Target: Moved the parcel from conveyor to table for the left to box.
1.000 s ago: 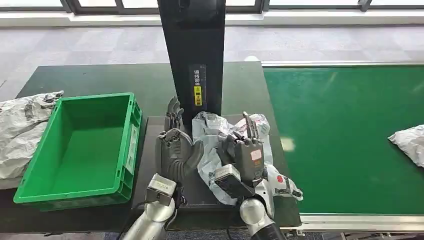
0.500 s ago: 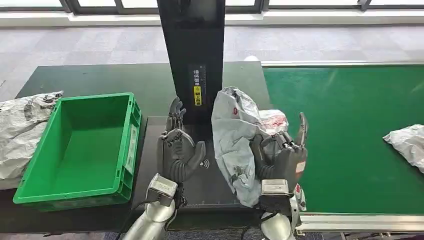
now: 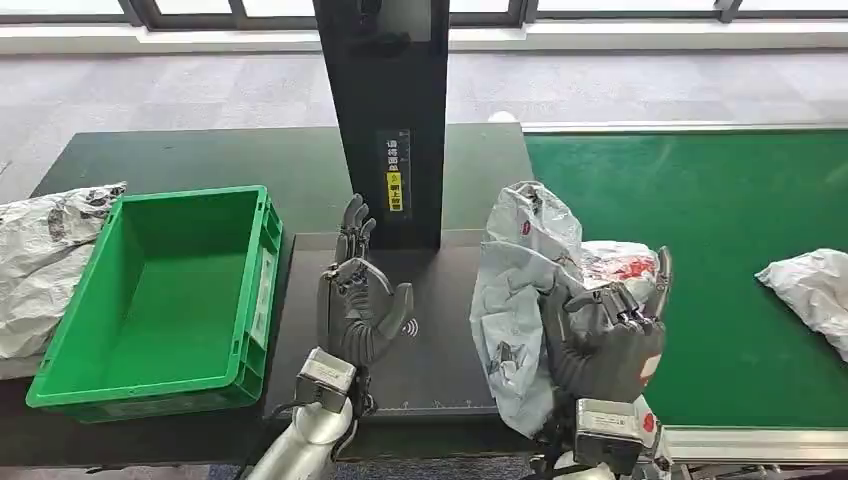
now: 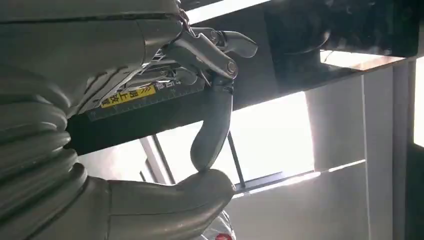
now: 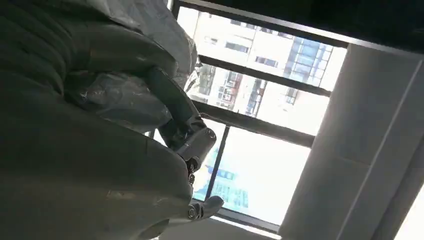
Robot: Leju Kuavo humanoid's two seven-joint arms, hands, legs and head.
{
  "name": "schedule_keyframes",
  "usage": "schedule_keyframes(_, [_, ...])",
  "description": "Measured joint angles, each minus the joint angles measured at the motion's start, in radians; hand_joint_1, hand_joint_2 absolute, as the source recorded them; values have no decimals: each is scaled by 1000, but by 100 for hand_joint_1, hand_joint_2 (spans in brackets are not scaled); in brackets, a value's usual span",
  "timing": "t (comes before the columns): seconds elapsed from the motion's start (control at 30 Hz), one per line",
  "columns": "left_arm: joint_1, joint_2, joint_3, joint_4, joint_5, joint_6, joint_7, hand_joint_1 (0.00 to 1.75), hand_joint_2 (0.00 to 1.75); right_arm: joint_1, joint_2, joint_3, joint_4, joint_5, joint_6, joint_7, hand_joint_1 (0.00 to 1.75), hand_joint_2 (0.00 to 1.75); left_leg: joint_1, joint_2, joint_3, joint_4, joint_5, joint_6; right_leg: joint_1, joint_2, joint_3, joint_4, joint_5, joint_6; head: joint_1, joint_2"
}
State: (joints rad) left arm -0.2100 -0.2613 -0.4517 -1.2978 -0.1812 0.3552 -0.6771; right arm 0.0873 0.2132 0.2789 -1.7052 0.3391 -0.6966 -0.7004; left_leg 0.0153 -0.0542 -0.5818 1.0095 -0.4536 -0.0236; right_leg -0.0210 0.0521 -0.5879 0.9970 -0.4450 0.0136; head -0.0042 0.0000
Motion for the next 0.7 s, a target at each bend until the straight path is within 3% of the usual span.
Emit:
schedule_keyframes(0.53, [-4, 0, -14, 7, 23, 23, 0, 0, 175, -2, -15, 0, 19, -27, 3, 2, 0, 175, 0, 0, 0, 0, 0, 0, 0, 0, 0, 0, 0, 0, 0, 0])
schedule_keyframes(0.7, [-8, 0, -22, 15, 18, 20, 0, 0, 175, -32, -15, 0, 65, -46, 64, 2, 0, 175, 0, 0, 0, 0, 0, 0, 0, 0, 0, 0, 0, 0, 0, 0])
